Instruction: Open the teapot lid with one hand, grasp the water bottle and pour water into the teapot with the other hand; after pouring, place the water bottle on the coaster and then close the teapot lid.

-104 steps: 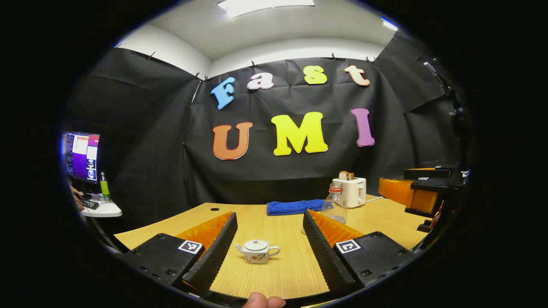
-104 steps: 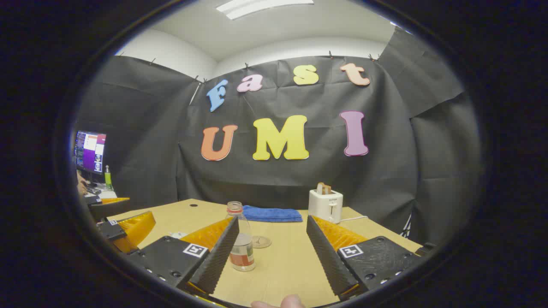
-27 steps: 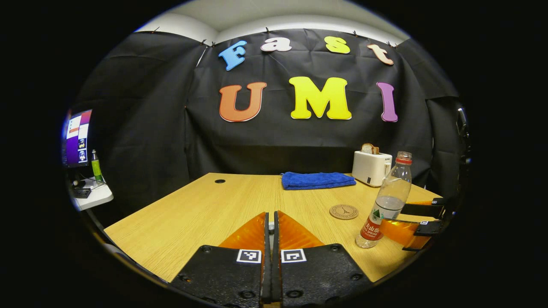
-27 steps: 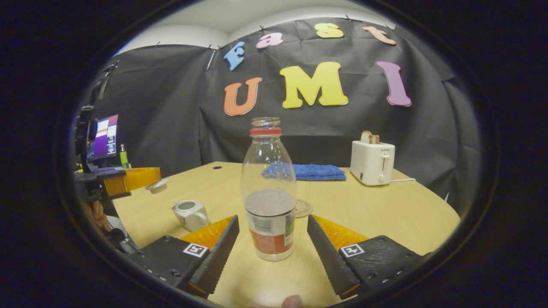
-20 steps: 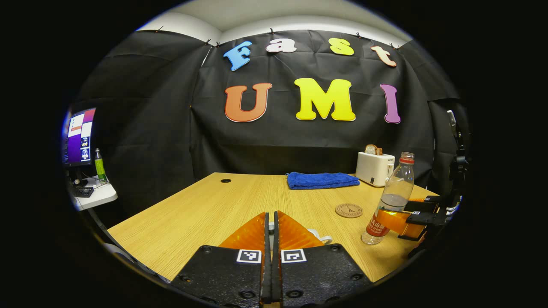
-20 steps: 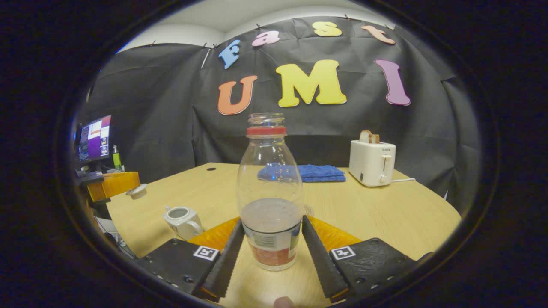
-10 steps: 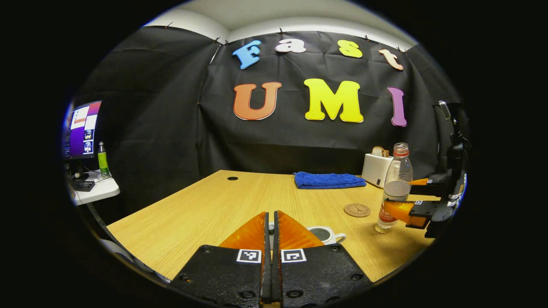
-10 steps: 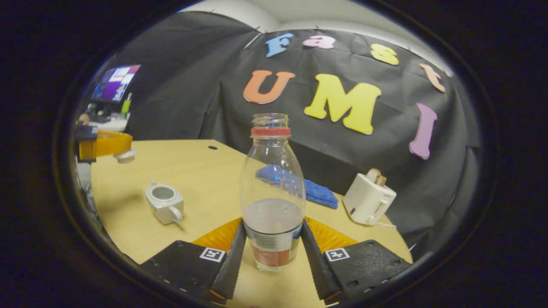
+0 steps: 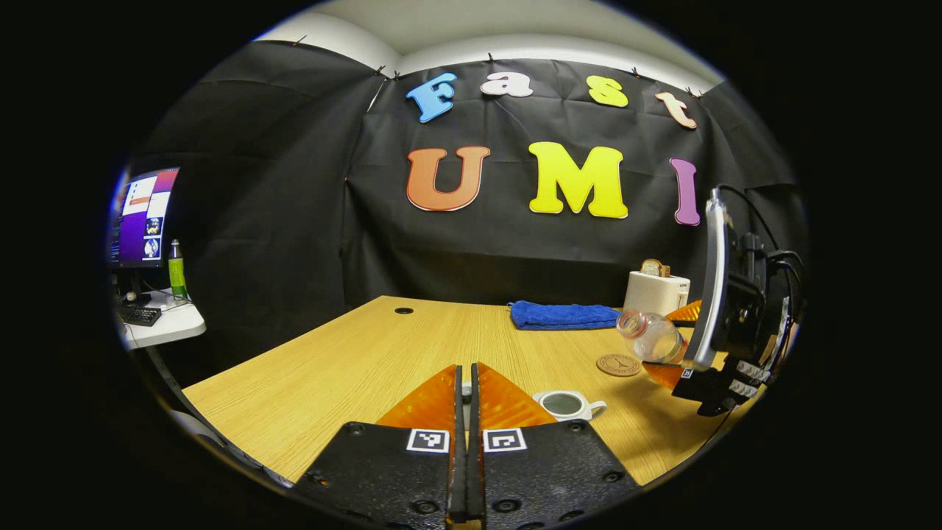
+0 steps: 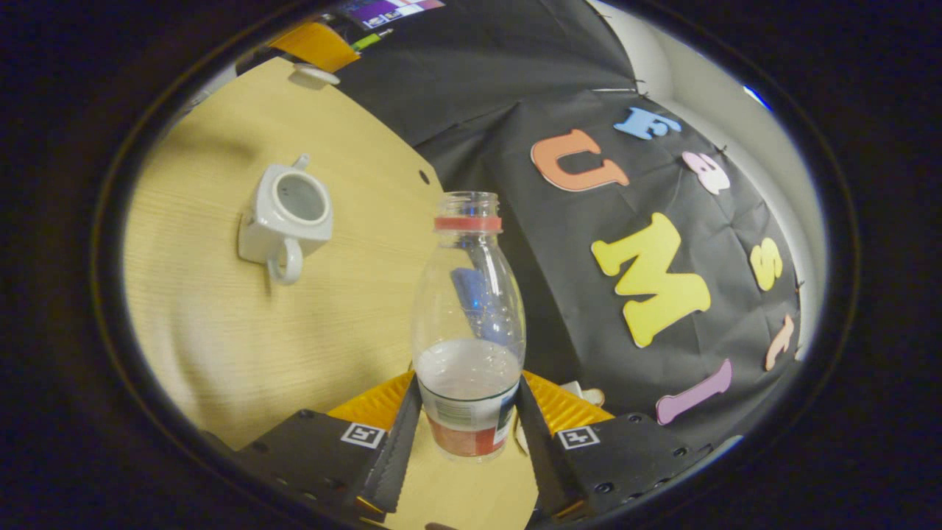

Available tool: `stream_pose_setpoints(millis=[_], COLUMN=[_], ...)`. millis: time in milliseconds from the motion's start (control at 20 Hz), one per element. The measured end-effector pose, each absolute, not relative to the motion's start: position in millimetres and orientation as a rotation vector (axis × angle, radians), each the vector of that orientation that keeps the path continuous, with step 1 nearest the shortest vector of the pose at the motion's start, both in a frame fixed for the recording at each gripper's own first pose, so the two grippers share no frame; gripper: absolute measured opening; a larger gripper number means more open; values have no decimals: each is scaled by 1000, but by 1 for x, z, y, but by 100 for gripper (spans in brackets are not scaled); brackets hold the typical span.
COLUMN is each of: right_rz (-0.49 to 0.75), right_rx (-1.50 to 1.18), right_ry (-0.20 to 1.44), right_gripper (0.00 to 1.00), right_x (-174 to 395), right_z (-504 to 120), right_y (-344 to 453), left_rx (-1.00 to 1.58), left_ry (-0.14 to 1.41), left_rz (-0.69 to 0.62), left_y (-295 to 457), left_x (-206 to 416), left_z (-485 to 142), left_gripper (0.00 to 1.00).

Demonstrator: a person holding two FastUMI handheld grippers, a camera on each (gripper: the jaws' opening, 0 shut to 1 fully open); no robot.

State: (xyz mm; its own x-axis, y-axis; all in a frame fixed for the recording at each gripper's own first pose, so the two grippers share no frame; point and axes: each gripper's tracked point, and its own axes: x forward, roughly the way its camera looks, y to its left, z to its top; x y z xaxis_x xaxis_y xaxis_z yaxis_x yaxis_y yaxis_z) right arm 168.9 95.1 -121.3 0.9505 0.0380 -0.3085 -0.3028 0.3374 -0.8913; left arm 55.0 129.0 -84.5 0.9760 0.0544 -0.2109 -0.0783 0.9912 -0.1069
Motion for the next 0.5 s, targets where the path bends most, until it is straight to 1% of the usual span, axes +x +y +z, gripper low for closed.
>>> stream_pose_setpoints(millis=[200,500], right_rz=[239,245], right_rx=[-1375,-1503], right_ry=[249,199], right_gripper=[70,70], right_x=[175,179], right_z=[-124,-123], right_y=[100,114], left_rx=[-113,-127], left_ry=[209,210], left_rz=[76,88], left_y=[137,146], left_x=[57,57], left_z=[-89,-96], left_gripper=[3,3])
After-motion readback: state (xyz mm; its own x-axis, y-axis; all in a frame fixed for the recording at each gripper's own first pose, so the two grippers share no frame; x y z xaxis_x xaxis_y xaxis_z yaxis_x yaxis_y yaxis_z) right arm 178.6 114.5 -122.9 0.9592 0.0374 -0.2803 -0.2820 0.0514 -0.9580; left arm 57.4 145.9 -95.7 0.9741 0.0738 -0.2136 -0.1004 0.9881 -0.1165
